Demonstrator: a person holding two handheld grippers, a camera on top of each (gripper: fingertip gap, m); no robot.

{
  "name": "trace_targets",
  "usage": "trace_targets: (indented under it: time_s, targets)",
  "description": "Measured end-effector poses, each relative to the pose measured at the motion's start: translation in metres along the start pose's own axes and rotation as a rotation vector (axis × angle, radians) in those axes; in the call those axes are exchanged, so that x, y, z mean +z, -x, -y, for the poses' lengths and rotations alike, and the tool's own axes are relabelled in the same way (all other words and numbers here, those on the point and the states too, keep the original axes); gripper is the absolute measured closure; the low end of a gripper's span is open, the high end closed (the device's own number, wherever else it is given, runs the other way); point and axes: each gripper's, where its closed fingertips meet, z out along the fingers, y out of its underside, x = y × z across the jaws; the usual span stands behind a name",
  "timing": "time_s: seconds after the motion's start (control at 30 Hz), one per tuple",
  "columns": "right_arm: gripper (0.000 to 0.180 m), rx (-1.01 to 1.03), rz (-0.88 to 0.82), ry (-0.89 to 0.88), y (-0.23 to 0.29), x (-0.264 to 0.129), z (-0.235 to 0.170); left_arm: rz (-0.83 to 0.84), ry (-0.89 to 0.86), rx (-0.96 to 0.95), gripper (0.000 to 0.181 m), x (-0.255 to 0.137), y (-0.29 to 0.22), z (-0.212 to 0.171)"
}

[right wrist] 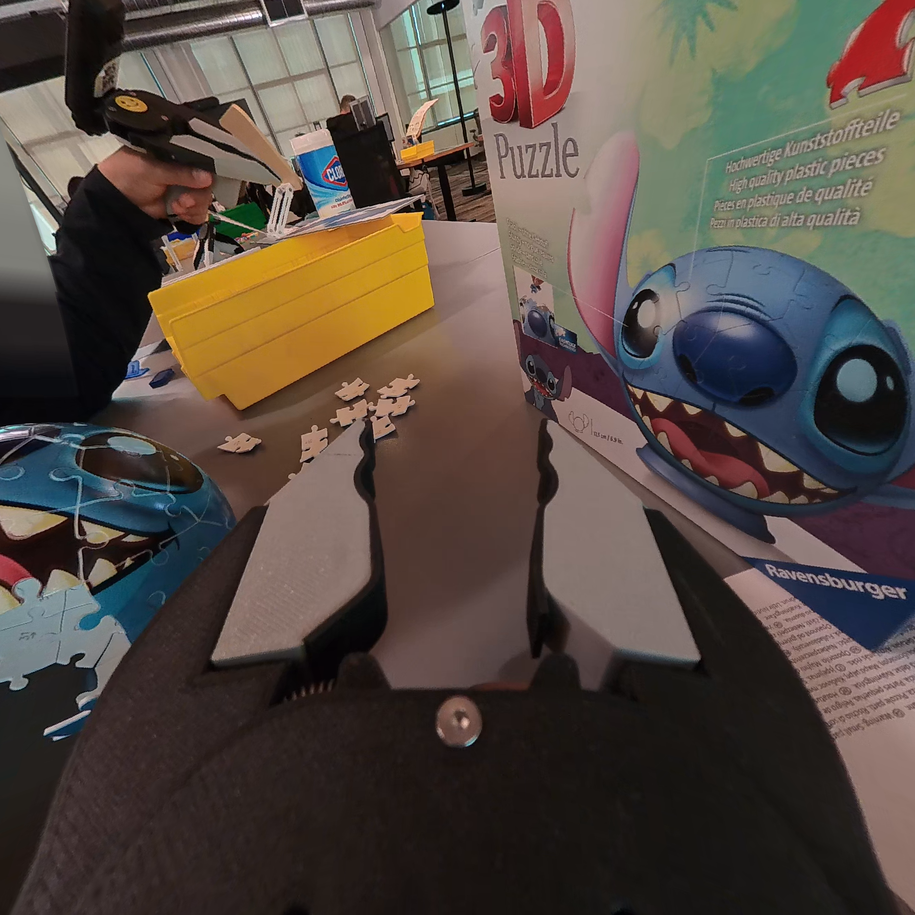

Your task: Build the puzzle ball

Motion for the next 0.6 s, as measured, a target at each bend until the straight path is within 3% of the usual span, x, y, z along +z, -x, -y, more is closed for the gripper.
trace_targets:
  time_s: [0.17, 0.43, 0.6]
  targets:
    - [0.118, -0.003, -0.008, -0.026, -0.001, -0.003, 0.003, -0.172, -0.061, -0.045, 0.181, 0.001, -0.031, 0.011]
    - [0.116, 0.016, -0.012, -0.048, -0.003, -0.005, 0.006, -0.267, -0.039, 0.01, 0.181, 0.008, -0.056, 0.008]
    - [0.116, 0.005, -0.017, -0.04, -0.003, -0.004, 0.005, -0.278, 0.059, 0.059, 0.181, 0.019, -0.061, -0.013]
